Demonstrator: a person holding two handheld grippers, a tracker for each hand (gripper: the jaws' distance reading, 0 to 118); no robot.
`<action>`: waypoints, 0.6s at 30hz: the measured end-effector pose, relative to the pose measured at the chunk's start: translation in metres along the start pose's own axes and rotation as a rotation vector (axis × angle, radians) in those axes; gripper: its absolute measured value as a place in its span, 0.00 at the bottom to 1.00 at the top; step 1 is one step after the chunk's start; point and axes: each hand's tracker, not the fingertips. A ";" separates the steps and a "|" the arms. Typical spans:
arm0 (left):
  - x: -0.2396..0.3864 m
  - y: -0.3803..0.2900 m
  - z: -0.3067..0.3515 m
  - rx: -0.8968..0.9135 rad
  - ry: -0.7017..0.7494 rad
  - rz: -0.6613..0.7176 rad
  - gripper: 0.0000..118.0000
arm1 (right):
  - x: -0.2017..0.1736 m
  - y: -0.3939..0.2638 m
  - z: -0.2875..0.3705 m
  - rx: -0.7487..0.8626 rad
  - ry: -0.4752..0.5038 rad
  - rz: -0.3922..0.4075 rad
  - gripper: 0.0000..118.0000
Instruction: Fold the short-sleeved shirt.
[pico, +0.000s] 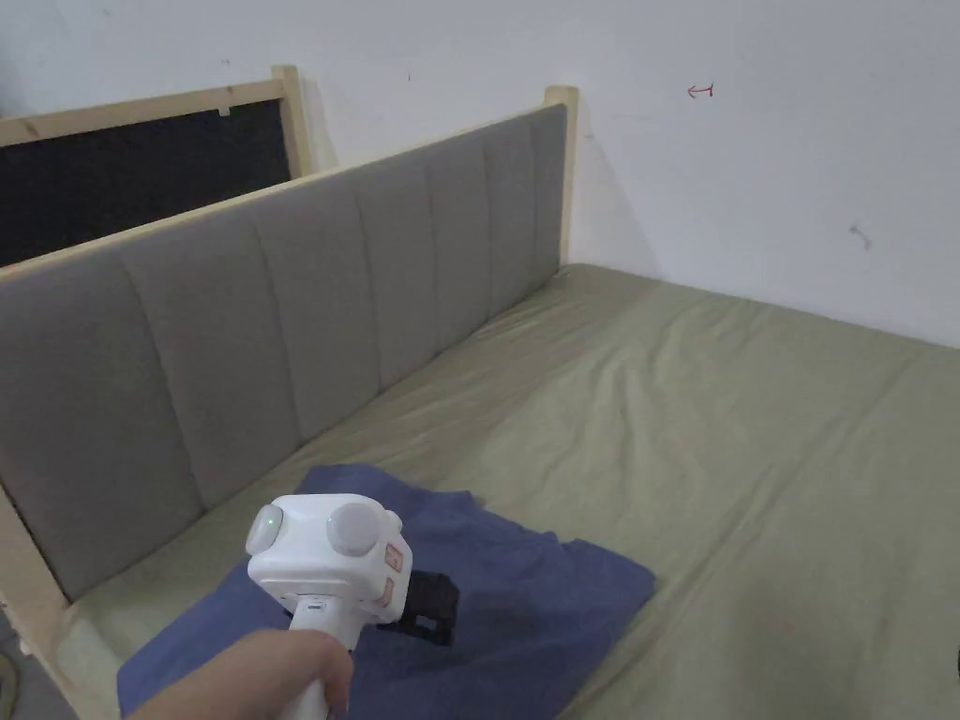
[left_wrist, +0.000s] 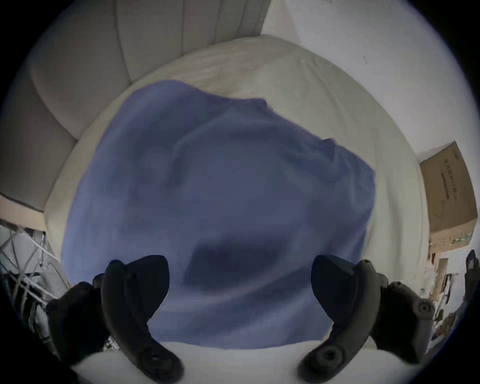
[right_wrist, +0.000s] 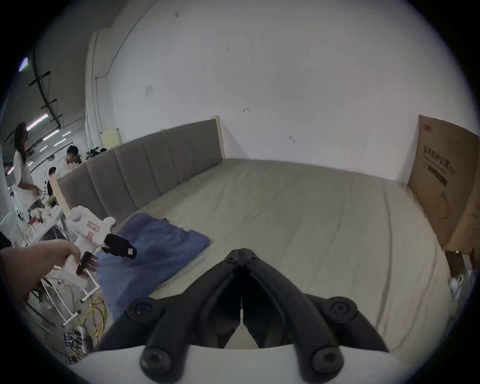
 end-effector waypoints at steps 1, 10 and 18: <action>0.004 0.001 -0.011 -0.007 0.019 -0.034 0.96 | 0.001 -0.002 -0.004 -0.012 -0.005 0.011 0.00; 0.014 -0.012 -0.051 -0.009 0.096 -0.129 1.00 | -0.001 -0.016 -0.026 -0.084 0.014 0.030 0.00; -0.007 -0.039 0.008 0.193 0.036 -0.173 0.00 | 0.000 -0.011 -0.009 -0.072 0.023 0.032 0.00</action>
